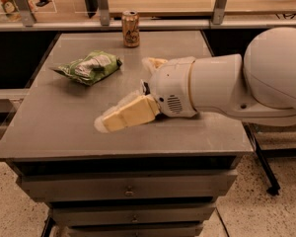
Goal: Move green jalapeno chip bag near orange can
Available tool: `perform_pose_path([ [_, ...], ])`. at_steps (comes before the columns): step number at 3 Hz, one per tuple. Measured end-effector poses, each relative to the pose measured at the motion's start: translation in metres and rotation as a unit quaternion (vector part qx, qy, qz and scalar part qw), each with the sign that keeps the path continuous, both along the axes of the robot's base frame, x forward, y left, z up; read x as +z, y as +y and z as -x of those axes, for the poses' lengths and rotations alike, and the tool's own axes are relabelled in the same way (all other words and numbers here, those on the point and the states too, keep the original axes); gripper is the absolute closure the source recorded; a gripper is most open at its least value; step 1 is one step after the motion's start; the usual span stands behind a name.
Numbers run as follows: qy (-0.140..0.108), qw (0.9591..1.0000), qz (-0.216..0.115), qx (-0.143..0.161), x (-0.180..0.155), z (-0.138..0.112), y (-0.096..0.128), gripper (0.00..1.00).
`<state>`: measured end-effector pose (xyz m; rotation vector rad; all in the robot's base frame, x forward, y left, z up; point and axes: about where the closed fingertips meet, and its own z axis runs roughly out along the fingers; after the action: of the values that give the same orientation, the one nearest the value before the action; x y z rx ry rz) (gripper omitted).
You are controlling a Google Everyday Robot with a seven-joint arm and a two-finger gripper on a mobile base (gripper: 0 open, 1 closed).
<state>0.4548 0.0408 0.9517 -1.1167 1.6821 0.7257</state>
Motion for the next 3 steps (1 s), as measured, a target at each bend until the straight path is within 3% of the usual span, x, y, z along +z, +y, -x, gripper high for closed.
perform_pose_path([
  [1,-0.004,0.9995,-0.026,0.017,-0.008,-0.016,0.030,0.00],
  [2,-0.008,0.9987,-0.049,0.011,-0.021,-0.049,0.052,0.00],
  [3,-0.017,0.9964,-0.083,0.008,-0.026,-0.088,0.058,0.00],
])
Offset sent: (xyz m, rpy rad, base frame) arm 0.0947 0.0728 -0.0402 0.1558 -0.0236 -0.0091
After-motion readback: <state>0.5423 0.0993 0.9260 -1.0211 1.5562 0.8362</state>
